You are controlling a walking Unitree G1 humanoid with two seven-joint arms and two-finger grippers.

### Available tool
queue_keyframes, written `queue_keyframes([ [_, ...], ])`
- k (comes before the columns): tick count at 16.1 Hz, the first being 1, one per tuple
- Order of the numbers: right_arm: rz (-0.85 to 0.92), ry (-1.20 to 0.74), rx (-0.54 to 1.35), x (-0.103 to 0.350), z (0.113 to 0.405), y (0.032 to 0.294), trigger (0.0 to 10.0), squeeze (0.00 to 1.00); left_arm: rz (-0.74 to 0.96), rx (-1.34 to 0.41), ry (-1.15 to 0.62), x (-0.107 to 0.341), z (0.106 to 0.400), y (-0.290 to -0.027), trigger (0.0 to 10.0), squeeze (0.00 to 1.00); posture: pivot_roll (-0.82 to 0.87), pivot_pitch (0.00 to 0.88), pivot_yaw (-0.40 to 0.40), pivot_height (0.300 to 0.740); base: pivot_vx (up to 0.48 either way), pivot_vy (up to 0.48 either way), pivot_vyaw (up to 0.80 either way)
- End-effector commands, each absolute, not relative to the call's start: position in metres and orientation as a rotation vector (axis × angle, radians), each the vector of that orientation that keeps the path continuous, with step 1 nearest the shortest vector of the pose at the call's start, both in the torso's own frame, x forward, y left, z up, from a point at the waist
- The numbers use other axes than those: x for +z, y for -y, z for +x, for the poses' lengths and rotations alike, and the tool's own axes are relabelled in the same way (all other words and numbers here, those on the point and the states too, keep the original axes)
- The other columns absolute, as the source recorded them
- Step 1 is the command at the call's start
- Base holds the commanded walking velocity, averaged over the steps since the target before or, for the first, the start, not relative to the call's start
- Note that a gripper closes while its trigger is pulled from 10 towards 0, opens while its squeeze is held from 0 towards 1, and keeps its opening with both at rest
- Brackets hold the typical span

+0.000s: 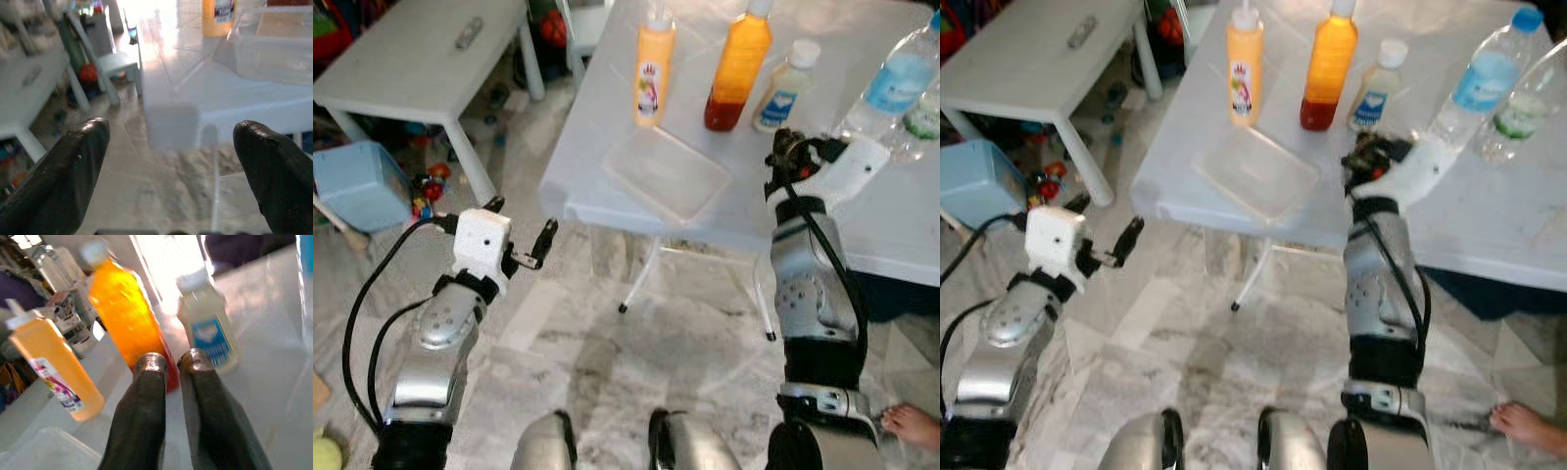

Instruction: Restocking fridge

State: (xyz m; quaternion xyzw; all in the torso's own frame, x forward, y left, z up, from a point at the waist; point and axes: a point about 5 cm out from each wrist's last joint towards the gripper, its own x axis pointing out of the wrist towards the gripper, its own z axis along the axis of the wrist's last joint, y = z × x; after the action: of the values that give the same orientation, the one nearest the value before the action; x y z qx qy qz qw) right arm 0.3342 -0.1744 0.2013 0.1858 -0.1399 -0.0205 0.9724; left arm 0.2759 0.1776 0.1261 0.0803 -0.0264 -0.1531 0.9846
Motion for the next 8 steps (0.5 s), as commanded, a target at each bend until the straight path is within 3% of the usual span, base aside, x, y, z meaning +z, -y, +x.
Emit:
queue_keyframes([
  [1,0.313,0.328,-0.045,0.210,0.329,0.174,10.0,1.00,0.133,-0.299,0.026,0.123,0.271,-0.182,10.0,0.00,0.03,0.116,-0.007,0.740,0.000,0.000,0.00],
  [4,0.216,0.328,-0.038,0.203,0.312,0.174,10.0,1.00,0.095,-0.306,0.006,0.119,0.269,-0.179,10.0,0.00,0.01,0.104,-0.023,0.740,0.000,0.000,0.00],
  [8,0.183,0.233,0.034,0.177,0.285,0.159,10.0,1.00,0.059,-0.413,-0.008,0.120,0.276,-0.155,10.0,0.00,-0.02,0.101,-0.029,0.740,0.000,0.000,0.00],
])
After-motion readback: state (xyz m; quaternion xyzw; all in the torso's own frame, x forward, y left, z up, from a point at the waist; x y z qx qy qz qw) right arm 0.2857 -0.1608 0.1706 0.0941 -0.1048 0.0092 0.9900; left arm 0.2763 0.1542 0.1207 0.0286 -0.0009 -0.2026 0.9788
